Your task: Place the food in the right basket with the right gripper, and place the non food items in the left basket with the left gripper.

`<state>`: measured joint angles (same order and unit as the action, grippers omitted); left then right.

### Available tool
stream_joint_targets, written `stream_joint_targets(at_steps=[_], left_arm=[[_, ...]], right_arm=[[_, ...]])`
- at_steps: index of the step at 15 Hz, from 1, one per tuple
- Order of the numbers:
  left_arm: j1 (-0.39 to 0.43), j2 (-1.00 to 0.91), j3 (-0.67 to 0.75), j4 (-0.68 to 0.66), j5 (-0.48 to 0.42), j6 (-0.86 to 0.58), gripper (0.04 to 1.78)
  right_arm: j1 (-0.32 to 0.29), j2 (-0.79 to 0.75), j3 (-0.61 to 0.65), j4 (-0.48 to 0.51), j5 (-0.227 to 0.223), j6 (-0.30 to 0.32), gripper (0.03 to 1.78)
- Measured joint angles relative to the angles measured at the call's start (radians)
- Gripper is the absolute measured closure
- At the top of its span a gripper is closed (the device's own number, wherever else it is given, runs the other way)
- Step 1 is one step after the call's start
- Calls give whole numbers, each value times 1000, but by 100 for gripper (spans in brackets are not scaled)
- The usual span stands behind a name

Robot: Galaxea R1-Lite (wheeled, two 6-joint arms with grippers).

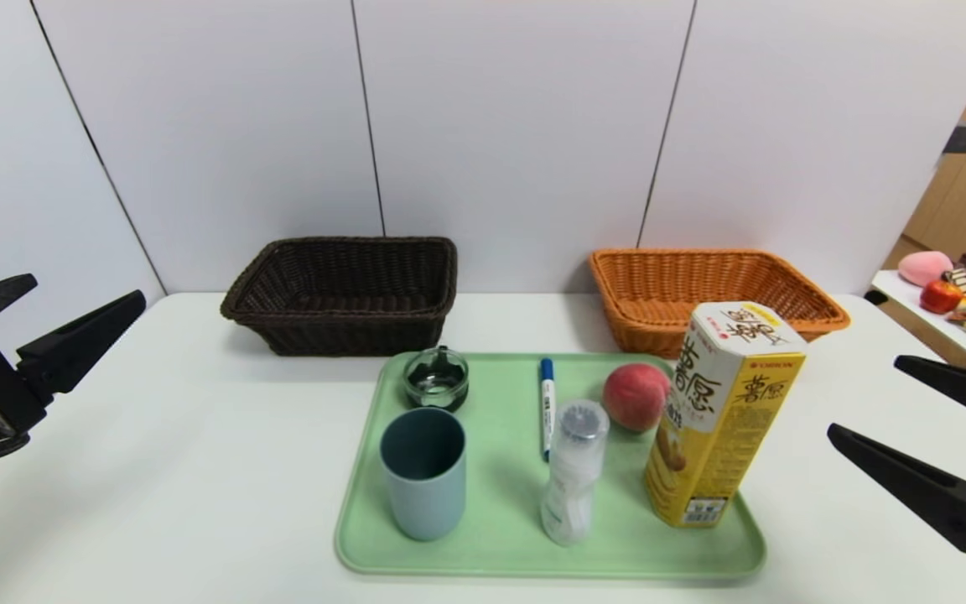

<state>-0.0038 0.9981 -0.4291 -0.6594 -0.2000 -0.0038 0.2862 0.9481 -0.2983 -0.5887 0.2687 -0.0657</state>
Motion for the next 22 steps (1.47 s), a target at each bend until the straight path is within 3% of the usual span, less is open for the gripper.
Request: stream_joint_targets(at_steps=[4, 6, 11, 19, 22], left_arm=[[0, 15, 4, -3, 0, 1, 13], [0, 8, 14, 0, 1, 3, 13], [0, -24, 14, 3, 1, 11, 13], [1, -43, 14, 4, -1, 13, 13], [1, -58, 17, 18, 0, 13, 13]], right_arm=[[99, 50, 24, -57, 1, 2, 10], [119, 109, 24, -98, 1, -1, 10], [130, 312, 24, -299, -7, -6, 10], [120, 478, 24, -317, -15, -9, 10], [117, 521, 25, -402, -37, -1, 10]])
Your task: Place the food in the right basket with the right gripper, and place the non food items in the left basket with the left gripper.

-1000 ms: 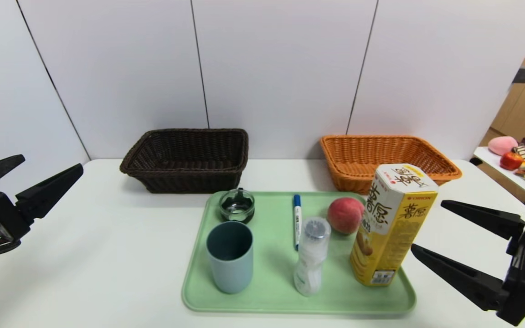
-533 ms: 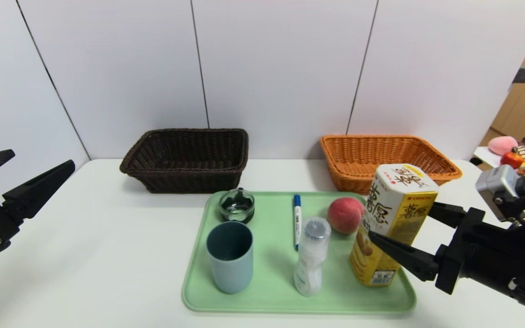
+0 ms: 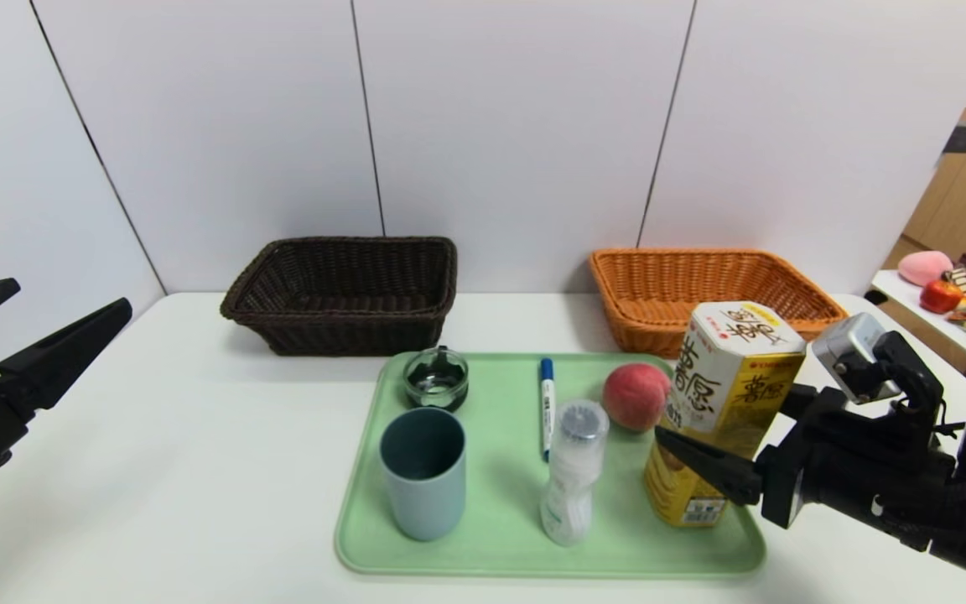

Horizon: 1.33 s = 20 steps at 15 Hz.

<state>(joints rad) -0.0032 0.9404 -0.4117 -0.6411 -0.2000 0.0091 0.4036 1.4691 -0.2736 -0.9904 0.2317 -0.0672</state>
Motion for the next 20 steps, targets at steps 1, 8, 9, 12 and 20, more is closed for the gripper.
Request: stream_joint_targets(at_steps=[1, 8, 9, 12, 20], left_arm=[[0, -7, 0, 10, 0, 0, 13], [0, -46, 3, 47, 0, 0, 13], [0, -48, 5, 47, 0, 0, 13], [0, -50, 11, 48, -1, 0, 13], [0, -58, 10, 47, -4, 0, 13]], right_arm=[[-1, 26, 7, -59, -8, 1, 30], [2, 89, 62, -220, -12, 10, 95], [5, 80, 68, -217, -11, 16, 95], [18, 24, 65, -203, -7, 49, 95], [-215, -184, -406, 246, 17, 178, 95]])
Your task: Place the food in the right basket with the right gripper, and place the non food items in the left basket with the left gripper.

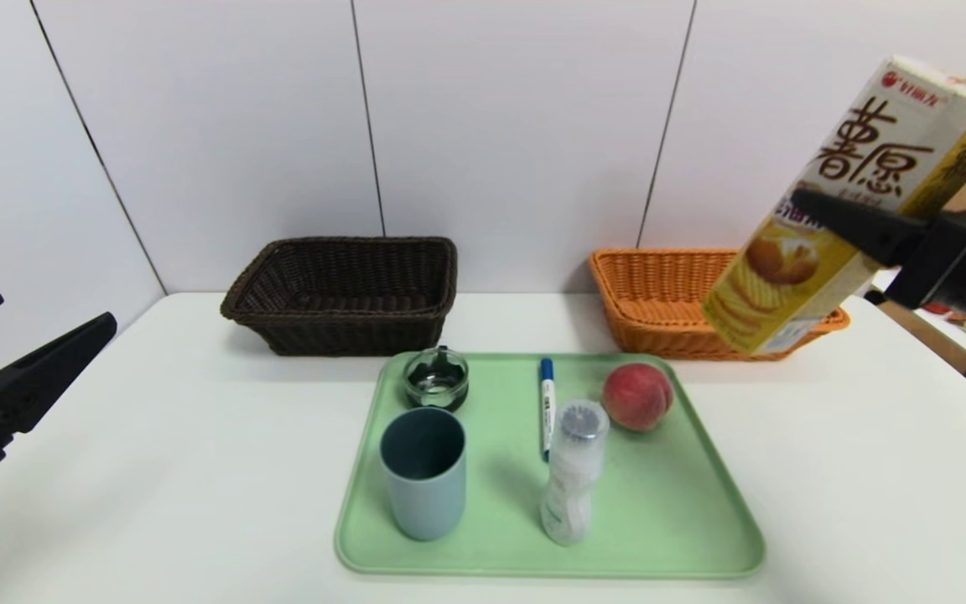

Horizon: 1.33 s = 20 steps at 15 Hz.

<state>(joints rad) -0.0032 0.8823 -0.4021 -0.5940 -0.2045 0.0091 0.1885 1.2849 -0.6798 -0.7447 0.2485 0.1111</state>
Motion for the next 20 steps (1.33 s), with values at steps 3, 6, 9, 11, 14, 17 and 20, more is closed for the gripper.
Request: stream_joint_targets(at_steps=[3, 6, 9, 11, 14, 17, 20], left_arm=[[0, 9, -5, 0, -2, -3, 13], [0, 19, -6, 0, -2, -7, 13], [0, 30, -4, 0, 1, -10, 13], [0, 34, -4, 0, 2, -10, 13], [0, 34, -5, 0, 1, -10, 13], [0, 36, -5, 0, 0, -9, 13], [0, 39, -5, -1, 0, -9, 13]], right_arm=[[-154, 127, -202, 103, 34, -39, 95], [-232, 314, -370, 120, 43, -84, 95], [-271, 507, -492, 117, 38, -124, 95], [-296, 637, -567, 107, 31, -137, 95], [-314, 781, -631, 55, -17, -147, 95], [-316, 850, -646, 17, -26, -149, 95], [-311, 872, -646, 24, -28, -146, 71]])
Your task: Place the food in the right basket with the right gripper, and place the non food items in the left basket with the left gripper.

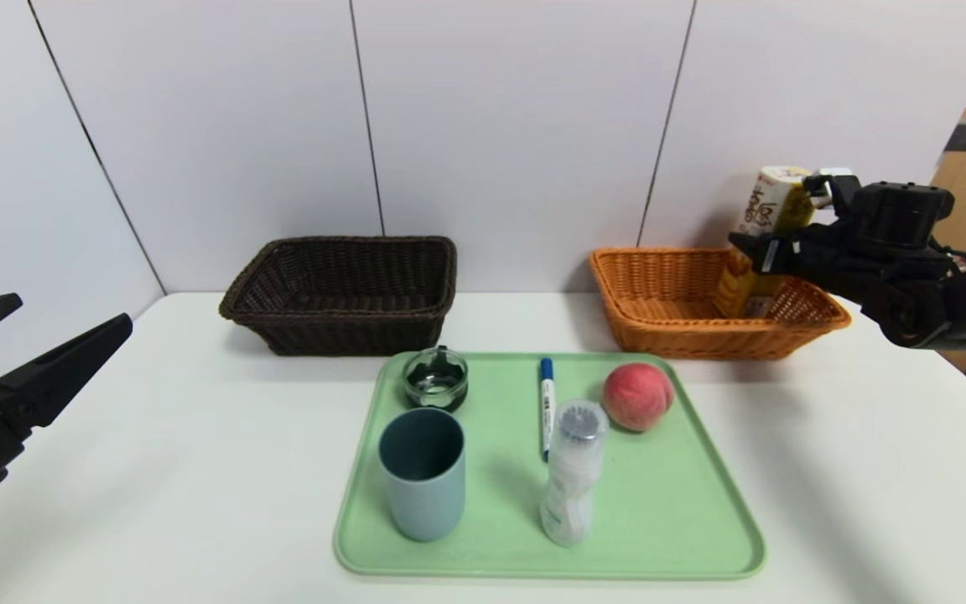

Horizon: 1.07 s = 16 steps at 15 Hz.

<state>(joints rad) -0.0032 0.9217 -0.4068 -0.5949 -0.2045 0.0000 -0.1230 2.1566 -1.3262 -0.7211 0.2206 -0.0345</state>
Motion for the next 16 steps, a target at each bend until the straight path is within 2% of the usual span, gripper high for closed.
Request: stream_joint_targets(at_steps=[3, 7, 13, 16], left_arm=[[0, 3, 0, 0, 0, 0, 13], [0, 1, 2, -1, 0, -1, 13], [0, -2, 1, -1, 0, -3, 13], [-1, -4, 3, 0, -2, -3, 13]], right_arm=[[4, 4, 1, -7, -1, 1, 51], [3, -47, 47, 22, -1, -4, 35], [5, -317, 284, 106, 1, -10, 22], [8, -487, 330, 224, 5, -6, 18]])
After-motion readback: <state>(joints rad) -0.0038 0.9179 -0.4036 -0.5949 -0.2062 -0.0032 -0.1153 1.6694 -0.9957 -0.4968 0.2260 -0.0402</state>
